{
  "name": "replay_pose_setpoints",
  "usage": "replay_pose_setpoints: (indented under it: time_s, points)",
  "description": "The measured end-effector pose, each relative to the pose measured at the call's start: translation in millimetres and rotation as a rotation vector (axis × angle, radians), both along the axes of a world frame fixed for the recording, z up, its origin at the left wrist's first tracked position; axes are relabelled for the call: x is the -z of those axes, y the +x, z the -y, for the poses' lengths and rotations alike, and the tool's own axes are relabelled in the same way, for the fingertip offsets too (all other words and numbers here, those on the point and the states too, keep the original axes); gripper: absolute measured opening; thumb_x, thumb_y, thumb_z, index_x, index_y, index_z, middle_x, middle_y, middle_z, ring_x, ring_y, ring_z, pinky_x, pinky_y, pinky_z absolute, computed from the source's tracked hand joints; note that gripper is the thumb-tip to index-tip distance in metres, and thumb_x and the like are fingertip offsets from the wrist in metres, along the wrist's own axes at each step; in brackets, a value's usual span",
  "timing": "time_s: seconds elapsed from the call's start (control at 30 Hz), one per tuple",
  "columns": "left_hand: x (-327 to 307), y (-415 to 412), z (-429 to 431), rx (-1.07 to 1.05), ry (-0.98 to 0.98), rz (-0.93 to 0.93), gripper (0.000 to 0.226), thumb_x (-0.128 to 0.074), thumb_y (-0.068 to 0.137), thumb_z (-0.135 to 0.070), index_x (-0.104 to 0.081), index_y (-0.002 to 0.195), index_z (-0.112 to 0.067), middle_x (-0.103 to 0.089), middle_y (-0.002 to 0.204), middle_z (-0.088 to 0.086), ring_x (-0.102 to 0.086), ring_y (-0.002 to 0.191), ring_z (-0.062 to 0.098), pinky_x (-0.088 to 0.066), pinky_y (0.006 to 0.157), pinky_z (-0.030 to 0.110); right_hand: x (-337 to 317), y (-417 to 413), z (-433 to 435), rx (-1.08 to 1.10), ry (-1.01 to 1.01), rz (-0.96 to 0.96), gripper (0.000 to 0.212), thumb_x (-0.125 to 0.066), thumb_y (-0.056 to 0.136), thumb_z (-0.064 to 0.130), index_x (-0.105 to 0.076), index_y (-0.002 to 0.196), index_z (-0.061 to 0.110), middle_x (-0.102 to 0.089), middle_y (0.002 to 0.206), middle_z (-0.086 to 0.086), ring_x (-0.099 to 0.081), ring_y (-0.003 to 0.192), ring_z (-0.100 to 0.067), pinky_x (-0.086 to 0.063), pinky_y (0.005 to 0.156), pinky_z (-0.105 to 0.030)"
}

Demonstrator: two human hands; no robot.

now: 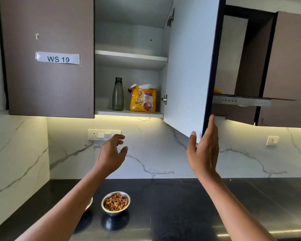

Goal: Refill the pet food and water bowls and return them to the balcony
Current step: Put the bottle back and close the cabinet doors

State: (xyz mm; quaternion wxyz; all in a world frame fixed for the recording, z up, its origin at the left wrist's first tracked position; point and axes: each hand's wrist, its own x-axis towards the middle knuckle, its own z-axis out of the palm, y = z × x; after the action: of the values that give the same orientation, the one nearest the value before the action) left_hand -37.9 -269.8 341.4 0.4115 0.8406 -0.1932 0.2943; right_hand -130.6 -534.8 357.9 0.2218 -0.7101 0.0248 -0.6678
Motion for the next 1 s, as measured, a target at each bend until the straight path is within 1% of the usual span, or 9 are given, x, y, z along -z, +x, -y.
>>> replay_pose_setpoints:
  time_s: [0.17,0.33,0.43,0.5,0.6,0.73,0.8,0.87,1.0]
  points:
    - [-13.9,-2.9,-9.2,-0.055,0.013,0.013,0.041,-0.068,0.093,-0.023,-0.057,0.133,-0.016,-0.069,0.128,0.006,-0.064,0.120,0.025,-0.050,0.095,0.036,2.0,5.7,-13.2,-0.072,0.010,0.063,0.062,-0.057,0.100,-0.003,-0.036,0.159,-0.002,-0.053,0.155,-0.020,-0.056,0.139,-0.034,-0.044,0.111,-0.031]
    - [-25.8,5.4,-29.1,-0.103,0.020,0.024,0.041,-0.069,0.093,-0.022,-0.058,0.132,-0.015,-0.069,0.128,0.008,-0.065,0.119,0.028,-0.051,0.097,0.040,2.5,16.7,-41.8,-0.173,-0.104,0.062,0.062,-0.065,0.098,0.002,-0.042,0.156,-0.001,-0.059,0.148,-0.015,-0.060,0.133,-0.027,-0.045,0.108,-0.022]
    - [-29.4,15.1,-47.7,-0.142,0.024,0.030,0.041,-0.069,0.093,-0.022,-0.058,0.132,-0.014,-0.069,0.128,0.008,-0.065,0.118,0.029,-0.052,0.095,0.039,1.0,33.4,-65.0,-0.266,-0.150,0.036,0.061,-0.070,0.097,0.014,-0.046,0.153,0.005,-0.060,0.143,-0.013,-0.062,0.128,-0.026,-0.058,0.097,-0.032]
    - [-31.6,23.9,-61.5,-0.168,0.036,0.030,0.041,-0.069,0.093,-0.022,-0.058,0.131,-0.014,-0.069,0.128,0.008,-0.065,0.116,0.029,-0.052,0.093,0.038,1.2,49.3,-83.6,-0.300,-0.155,0.010,0.060,-0.074,0.097,0.025,-0.051,0.150,0.008,-0.061,0.138,-0.011,-0.063,0.123,-0.025,-0.063,0.088,-0.036]
    - [-36.4,44.9,-85.9,-0.206,0.068,0.030,0.040,-0.069,0.093,-0.020,-0.059,0.131,-0.013,-0.069,0.127,0.009,-0.065,0.114,0.029,-0.051,0.091,0.038,-1.2,81.0,-119.1,-0.292,-0.193,-0.017,0.062,-0.079,0.092,0.038,-0.057,0.143,0.011,-0.062,0.133,-0.010,-0.061,0.120,-0.025,-0.064,0.080,-0.035]
    - [-43.5,85.2,-121.3,-0.225,0.137,0.094,0.037,-0.068,0.090,-0.019,-0.061,0.125,-0.011,-0.071,0.119,0.010,-0.066,0.109,0.030,-0.049,0.085,0.034,-5.6,132.2,-172.2,-0.199,-0.228,-0.029,0.065,-0.084,0.083,0.042,-0.061,0.136,0.013,-0.061,0.127,-0.010,-0.060,0.118,-0.027,-0.063,0.070,-0.033]
    - [-48.7,109.5,-138.3,-0.230,0.198,0.135,0.039,-0.067,0.089,-0.019,-0.061,0.127,-0.012,-0.070,0.121,0.011,-0.063,0.112,0.031,-0.051,0.090,0.039,-4.8,161.2,-199.8,-0.158,-0.246,-0.029,0.066,-0.087,0.080,0.041,-0.063,0.135,0.013,-0.062,0.124,-0.010,-0.060,0.112,-0.024,-0.062,0.068,-0.031]
    - [-54.7,134.3,-152.8,-0.239,0.283,0.159,0.044,-0.066,0.091,-0.020,-0.058,0.134,-0.014,-0.067,0.131,0.010,-0.058,0.120,0.032,-0.049,0.098,0.043,-2.4,191.4,-225.1,-0.114,-0.274,-0.043,0.067,-0.089,0.078,0.038,-0.064,0.134,0.012,-0.063,0.123,-0.010,-0.062,0.108,-0.024,-0.062,0.069,-0.031]
    - [-68.1,186.4,-179.9,-0.253,0.450,0.149,0.057,-0.062,0.095,-0.025,-0.046,0.149,-0.017,-0.049,0.154,0.008,-0.042,0.142,0.031,-0.041,0.113,0.046,-2.6,254.1,-262.7,-0.019,-0.300,-0.123,0.068,-0.088,0.079,0.037,-0.062,0.138,0.014,-0.063,0.128,-0.011,-0.066,0.107,-0.028,-0.065,0.073,-0.038]
